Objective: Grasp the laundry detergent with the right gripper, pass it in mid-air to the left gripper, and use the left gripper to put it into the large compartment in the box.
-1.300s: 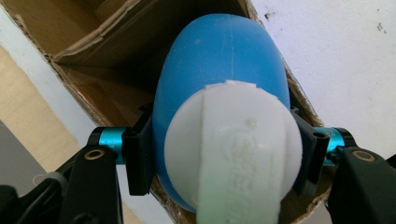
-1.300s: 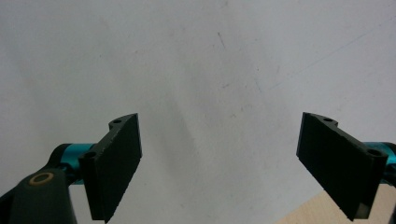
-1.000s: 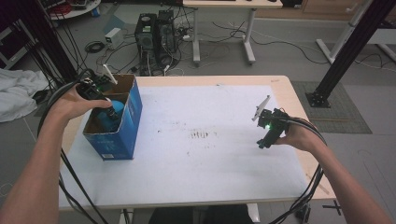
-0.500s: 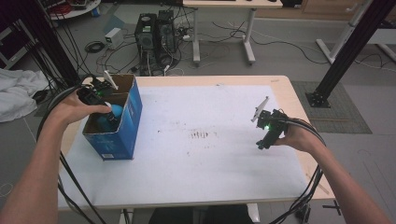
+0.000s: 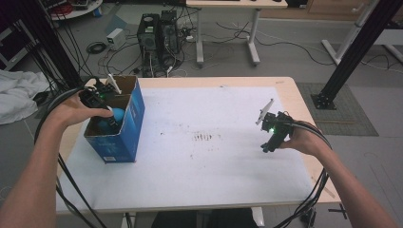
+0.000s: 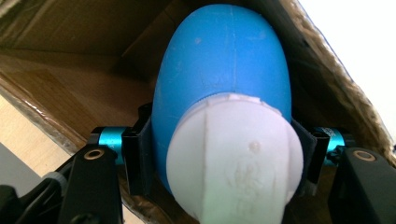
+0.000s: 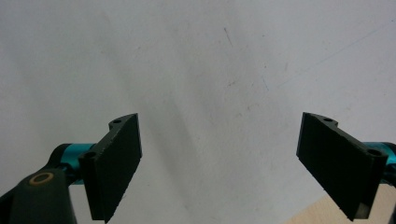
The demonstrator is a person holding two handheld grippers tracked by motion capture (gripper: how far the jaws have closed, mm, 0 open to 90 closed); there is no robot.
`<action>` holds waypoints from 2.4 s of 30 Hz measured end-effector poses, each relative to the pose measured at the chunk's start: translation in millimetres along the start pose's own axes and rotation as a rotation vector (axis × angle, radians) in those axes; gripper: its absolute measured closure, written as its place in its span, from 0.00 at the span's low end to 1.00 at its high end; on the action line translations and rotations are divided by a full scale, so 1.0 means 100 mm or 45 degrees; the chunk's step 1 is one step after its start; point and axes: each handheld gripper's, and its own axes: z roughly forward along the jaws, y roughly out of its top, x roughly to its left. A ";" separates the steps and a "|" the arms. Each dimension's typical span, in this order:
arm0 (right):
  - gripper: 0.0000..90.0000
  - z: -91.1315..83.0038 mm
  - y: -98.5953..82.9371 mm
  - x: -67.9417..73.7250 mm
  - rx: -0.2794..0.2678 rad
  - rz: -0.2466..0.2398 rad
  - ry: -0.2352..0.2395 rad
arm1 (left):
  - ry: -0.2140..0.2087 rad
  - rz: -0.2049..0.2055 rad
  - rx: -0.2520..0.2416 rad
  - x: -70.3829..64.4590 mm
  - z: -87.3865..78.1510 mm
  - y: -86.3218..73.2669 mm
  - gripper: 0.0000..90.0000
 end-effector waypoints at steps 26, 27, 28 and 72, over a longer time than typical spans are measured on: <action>0.15 -0.02 0.00 0.01 0.003 0.005 -0.003 | 0.025 -0.014 0.037 -0.01 0.02 0.08 0.41; 0.15 -0.03 0.00 0.00 0.001 0.004 -0.004 | 0.025 -0.014 0.037 -0.01 0.02 0.08 0.41; 0.15 -0.03 0.00 0.00 0.001 0.004 -0.004 | 0.025 -0.011 0.042 -0.01 0.02 0.08 0.41; 0.15 -0.06 -0.01 0.01 0.008 0.012 -0.009 | 0.094 0.046 -0.028 -0.08 -0.55 0.20 0.35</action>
